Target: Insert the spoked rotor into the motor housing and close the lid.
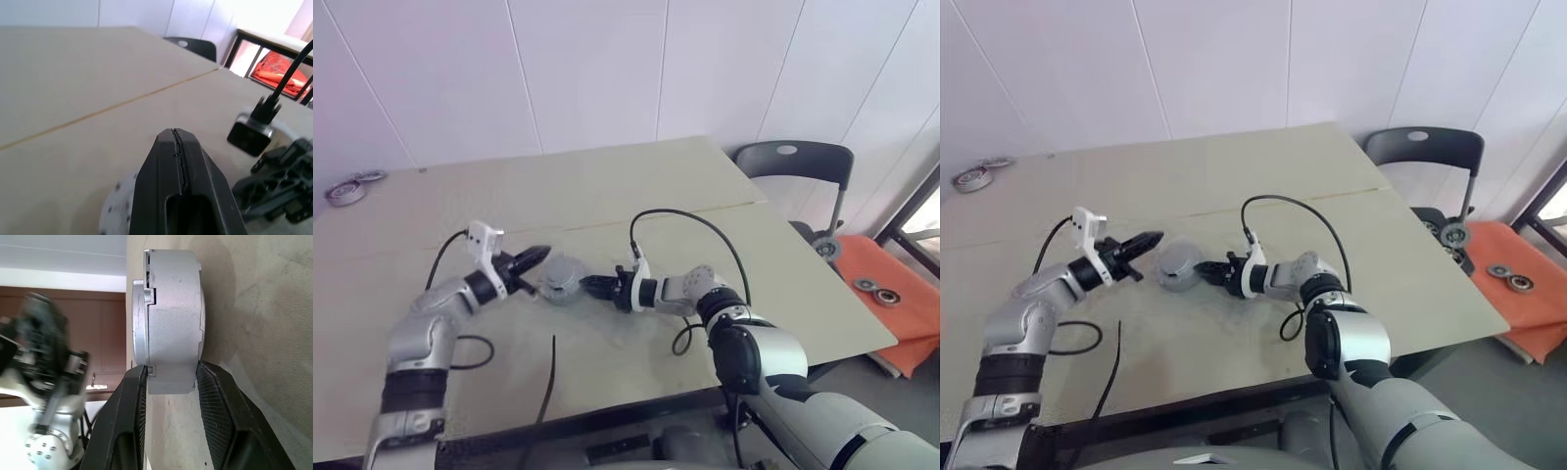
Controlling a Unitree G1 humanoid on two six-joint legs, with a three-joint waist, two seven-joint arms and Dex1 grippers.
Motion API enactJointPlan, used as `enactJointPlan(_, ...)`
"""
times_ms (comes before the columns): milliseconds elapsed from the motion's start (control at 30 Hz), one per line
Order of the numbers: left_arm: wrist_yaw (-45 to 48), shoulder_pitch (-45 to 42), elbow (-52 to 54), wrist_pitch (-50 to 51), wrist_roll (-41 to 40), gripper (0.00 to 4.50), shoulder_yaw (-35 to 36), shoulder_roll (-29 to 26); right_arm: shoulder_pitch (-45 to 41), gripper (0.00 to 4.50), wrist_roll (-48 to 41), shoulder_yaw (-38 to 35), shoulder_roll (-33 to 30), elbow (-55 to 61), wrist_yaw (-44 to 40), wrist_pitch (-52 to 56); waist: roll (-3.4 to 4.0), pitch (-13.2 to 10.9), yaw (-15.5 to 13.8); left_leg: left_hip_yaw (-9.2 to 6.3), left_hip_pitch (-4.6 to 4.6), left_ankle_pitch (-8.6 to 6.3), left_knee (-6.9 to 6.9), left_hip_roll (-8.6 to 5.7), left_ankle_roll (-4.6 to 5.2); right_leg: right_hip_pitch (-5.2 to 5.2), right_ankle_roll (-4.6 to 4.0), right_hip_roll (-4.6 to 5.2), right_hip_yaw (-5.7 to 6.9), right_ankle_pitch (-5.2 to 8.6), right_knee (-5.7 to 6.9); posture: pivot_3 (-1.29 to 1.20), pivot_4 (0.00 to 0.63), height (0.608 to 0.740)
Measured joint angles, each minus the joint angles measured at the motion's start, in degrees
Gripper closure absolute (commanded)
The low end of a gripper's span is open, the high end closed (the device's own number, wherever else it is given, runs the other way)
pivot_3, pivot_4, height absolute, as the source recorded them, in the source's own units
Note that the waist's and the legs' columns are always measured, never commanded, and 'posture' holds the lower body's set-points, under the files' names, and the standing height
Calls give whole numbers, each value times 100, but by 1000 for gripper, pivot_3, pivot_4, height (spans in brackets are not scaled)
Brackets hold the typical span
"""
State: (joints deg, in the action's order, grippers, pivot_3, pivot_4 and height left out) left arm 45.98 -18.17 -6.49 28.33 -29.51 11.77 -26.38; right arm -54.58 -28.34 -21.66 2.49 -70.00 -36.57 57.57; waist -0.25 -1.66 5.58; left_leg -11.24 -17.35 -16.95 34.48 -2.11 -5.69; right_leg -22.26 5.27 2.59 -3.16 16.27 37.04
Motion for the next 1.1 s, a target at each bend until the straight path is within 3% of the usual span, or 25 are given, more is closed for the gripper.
enactJointPlan(333, 498, 54, -277, 386, 218, 4500, -842, -169, 1, 3092, 0, 1, -7, 1, 1, -6, -4, 4, -4, -1, 0, 0, 2, 0, 0, 0, 0, -1, 0, -1, 1, 0, 0, 740)
enactJointPlan(700, 367, -235, -1038, -32, 675, 4500, -923, -125, 21, 3092, -1, -15, -40, 2, 62, -62, 8, 1, -16, -3, -1, 0, 27, -5, 0, 13, 1, 1, 1, -1, 1, 0, 0, 740)
enactJointPlan(1100, 377, -288, -1127, -185, 785, 4500, -1045, 92, 39, 3092, -15, -96, -64, -2, 200, -101, 26, 16, -29, -8, 1, -1, 48, -11, 1, 31, 6, 4, 2, -4, 0, 0, 0, 740)
